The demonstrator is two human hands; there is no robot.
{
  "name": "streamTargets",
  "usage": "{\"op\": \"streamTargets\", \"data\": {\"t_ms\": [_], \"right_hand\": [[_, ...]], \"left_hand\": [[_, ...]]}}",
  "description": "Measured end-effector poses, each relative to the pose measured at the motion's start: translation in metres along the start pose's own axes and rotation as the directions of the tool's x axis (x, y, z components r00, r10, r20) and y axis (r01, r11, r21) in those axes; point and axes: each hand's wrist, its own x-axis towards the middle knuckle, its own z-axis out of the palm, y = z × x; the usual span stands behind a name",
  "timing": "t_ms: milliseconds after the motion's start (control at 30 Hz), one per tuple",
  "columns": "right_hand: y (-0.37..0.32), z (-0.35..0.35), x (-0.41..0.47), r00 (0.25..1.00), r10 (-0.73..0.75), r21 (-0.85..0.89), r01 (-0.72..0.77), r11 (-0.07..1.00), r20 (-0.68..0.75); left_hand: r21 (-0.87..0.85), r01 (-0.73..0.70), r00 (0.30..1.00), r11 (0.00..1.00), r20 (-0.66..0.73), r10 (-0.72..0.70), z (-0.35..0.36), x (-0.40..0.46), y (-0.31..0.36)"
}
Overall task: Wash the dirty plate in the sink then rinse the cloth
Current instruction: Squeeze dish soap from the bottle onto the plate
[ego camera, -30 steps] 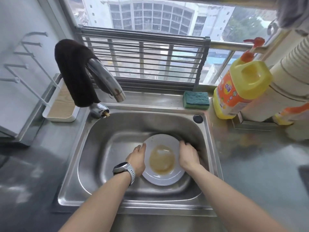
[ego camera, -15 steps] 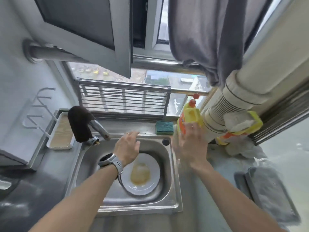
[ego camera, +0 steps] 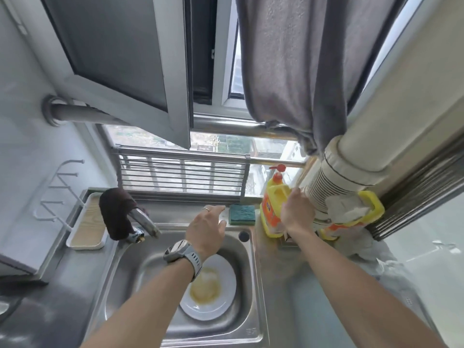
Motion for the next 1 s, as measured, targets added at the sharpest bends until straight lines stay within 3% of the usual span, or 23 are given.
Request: {"op": "streamTargets", "data": {"t_ms": [100, 200, 367, 500, 600, 833, 1000], "right_hand": [[0.000, -0.017, -0.009, 0.991, -0.098, 0.055, 0.103, 0.993, -0.090], [0.004, -0.040, -0.025, 0.942, -0.309, 0.095, 0.322, 0.942, -0.129], [-0.005, -0.051, -0.052, 0.794, -0.606, 0.240, 0.579, 0.779, 0.049], [-0.048, -0.022, -0.080, 0.685, -0.719, 0.456, 0.606, 0.652, 0.117], [-0.086, 0.013, -0.108, 0.639, -0.754, 0.553, 0.578, 0.600, 0.151], [-0.149, 0.104, -0.160, 0.466, -0.802, 0.554, 0.581, 0.596, 0.374], [-0.177, 0.159, -0.173, 0.379, -0.783, 0.533, 0.581, 0.616, 0.493]], "left_hand": [[-0.048, -0.037, 0.998, 0.998, -0.042, 0.035, -0.004, 0.006, 0.012], [-0.149, -0.060, 0.993, 0.987, -0.105, 0.044, -0.018, 0.007, 0.019], [-0.272, -0.082, 0.980, 0.959, -0.197, 0.028, -0.056, -0.018, 0.003], [-0.222, -0.030, 0.997, 0.975, 0.066, 0.045, -0.084, -0.050, -0.037], [-0.228, 0.044, 0.963, 0.973, 0.268, 0.020, -0.092, -0.074, -0.077], [-0.201, 0.290, 0.894, 0.935, 0.407, -0.190, -0.082, -0.125, -0.169], [-0.193, 0.357, 0.841, 0.914, 0.493, -0.224, -0.045, -0.138, -0.206]]}}
